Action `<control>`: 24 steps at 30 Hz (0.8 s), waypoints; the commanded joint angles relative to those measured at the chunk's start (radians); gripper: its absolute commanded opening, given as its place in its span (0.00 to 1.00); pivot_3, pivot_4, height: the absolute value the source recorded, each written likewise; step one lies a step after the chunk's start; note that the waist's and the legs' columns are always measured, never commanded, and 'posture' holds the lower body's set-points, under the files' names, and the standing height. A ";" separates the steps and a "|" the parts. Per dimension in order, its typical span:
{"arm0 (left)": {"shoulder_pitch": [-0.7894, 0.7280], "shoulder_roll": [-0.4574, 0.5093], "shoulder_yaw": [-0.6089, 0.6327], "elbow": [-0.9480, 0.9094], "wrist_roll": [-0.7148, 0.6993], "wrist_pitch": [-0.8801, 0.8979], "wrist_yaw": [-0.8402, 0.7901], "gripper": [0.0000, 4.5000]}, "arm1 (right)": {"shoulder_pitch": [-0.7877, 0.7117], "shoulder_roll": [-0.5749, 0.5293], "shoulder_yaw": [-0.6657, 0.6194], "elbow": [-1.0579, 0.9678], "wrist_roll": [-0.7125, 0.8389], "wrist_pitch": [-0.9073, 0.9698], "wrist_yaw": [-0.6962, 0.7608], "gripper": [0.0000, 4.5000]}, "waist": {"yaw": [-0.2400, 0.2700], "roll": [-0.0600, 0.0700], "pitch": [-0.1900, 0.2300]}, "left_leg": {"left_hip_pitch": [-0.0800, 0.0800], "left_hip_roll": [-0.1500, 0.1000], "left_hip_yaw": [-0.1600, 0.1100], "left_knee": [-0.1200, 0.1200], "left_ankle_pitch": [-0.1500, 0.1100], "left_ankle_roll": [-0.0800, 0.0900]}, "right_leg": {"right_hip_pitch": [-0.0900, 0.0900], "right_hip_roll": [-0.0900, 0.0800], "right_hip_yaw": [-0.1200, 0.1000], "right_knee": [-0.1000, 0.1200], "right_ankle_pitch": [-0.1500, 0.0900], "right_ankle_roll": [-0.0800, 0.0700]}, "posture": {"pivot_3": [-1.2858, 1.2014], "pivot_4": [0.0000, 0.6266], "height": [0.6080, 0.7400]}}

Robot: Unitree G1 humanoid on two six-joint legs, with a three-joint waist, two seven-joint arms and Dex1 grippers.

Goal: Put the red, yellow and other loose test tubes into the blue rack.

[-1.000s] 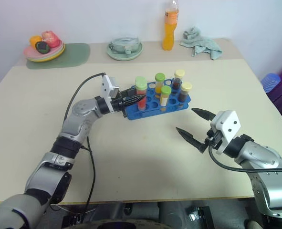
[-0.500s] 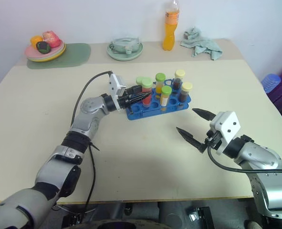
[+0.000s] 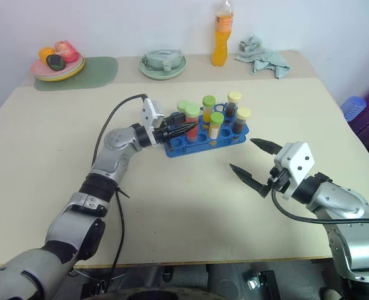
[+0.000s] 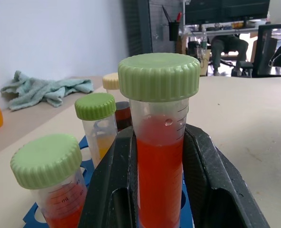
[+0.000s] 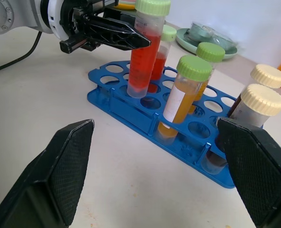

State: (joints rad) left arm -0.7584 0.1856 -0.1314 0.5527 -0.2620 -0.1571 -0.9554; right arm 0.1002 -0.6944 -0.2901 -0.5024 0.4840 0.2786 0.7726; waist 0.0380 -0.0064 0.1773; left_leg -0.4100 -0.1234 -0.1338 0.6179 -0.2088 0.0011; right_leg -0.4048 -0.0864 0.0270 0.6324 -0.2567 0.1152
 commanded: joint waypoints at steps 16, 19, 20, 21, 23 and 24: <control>0.031 0.006 0.010 -0.038 0.014 0.018 -0.003 0.16 | -0.003 -0.004 -0.010 -0.011 0.000 -0.010 0.003 0.94 | 0.000 0.000 0.000 | 0.000 0.000 0.000 0.000 0.000 0.000 | 0.000 0.000 0.000 0.000 0.000 0.000 | 0.52 0.24 1.00; 0.038 0.005 0.012 -0.048 0.015 0.025 -0.003 0.16 | -0.005 -0.003 -0.007 -0.007 -0.001 -0.012 0.006 0.94 | 0.000 0.000 0.000 | 0.000 0.000 0.000 0.000 0.000 0.000 | 0.000 0.000 0.000 0.000 0.000 0.000 | 0.52 0.24 1.00; 0.040 0.005 0.012 -0.050 0.015 0.027 -0.003 0.16 | -0.005 -0.003 -0.005 -0.006 -0.001 -0.012 0.006 0.94 | 0.000 0.000 0.000 | 0.000 0.000 0.000 0.000 0.000 0.000 | 0.000 0.000 0.000 0.000 0.000 0.000 | 0.52 0.24 1.00; 0.041 0.005 0.013 -0.052 0.015 0.029 -0.002 0.16 | -0.008 -0.003 -0.004 -0.003 -0.001 -0.012 0.007 0.94 | 0.000 0.000 0.000 | 0.000 0.000 0.000 0.000 0.000 0.000 | 0.000 0.000 0.000 0.000 0.000 0.000 | 0.52 0.24 1.00; 0.045 0.006 0.013 -0.057 0.016 0.032 -0.001 0.16 | -0.012 -0.003 0.000 0.000 -0.001 -0.013 0.009 0.94 | 0.000 0.000 0.000 | 0.000 0.000 0.000 0.000 0.000 0.000 | 0.000 0.000 0.000 0.000 0.000 0.000 | 0.52 0.24 1.00; 0.046 0.007 0.014 -0.058 0.016 0.032 0.000 0.16 | -0.014 -0.003 0.001 0.002 -0.002 -0.014 0.009 0.94 | 0.000 0.000 0.000 | 0.000 0.000 0.000 0.000 0.000 0.000 | 0.000 0.000 0.000 0.000 0.000 0.000 | 0.52 0.24 1.00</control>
State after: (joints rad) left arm -0.7270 0.1858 -0.1223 0.5041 -0.2529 -0.1383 -0.9538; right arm 0.0987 -0.6943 -0.2844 -0.4876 0.4832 0.2783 0.7780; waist 0.0382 -0.0064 0.1771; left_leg -0.4099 -0.1234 -0.1339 0.6184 -0.2088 0.0011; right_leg -0.4046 -0.0863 0.0270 0.6327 -0.2567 0.1152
